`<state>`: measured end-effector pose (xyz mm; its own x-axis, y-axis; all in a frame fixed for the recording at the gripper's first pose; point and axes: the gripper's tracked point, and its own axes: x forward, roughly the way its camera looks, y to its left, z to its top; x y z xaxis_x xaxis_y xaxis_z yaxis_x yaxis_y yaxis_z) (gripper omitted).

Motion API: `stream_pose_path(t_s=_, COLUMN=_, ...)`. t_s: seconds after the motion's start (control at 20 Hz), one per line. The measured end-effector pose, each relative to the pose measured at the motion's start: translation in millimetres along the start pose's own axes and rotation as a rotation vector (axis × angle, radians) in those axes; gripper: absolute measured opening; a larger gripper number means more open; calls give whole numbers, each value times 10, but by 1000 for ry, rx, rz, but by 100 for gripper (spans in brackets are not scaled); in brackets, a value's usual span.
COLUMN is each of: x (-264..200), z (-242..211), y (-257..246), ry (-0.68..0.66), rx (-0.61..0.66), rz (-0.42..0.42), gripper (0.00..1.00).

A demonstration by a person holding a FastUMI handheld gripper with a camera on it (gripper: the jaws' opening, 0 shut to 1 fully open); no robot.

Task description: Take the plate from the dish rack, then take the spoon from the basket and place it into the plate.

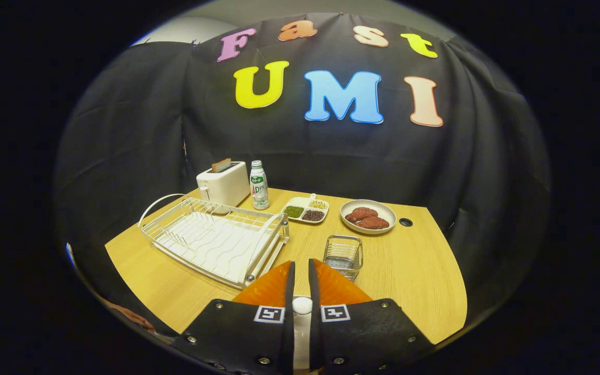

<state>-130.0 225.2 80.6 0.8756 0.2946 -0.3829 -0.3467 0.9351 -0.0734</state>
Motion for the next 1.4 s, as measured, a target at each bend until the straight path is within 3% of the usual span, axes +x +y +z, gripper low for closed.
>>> stream_pose_path(t_s=0.9, x=271, z=-143, y=286, ry=65, rx=-3, rz=62, gripper=14)
stream_pose_path(t_s=1.2, x=317, z=-70, y=342, ry=37, rx=69, rz=96, gripper=15)
stream_pose_path(t_s=1.4, x=317, z=8, y=268, ry=21, rx=26, rz=92, gripper=17)
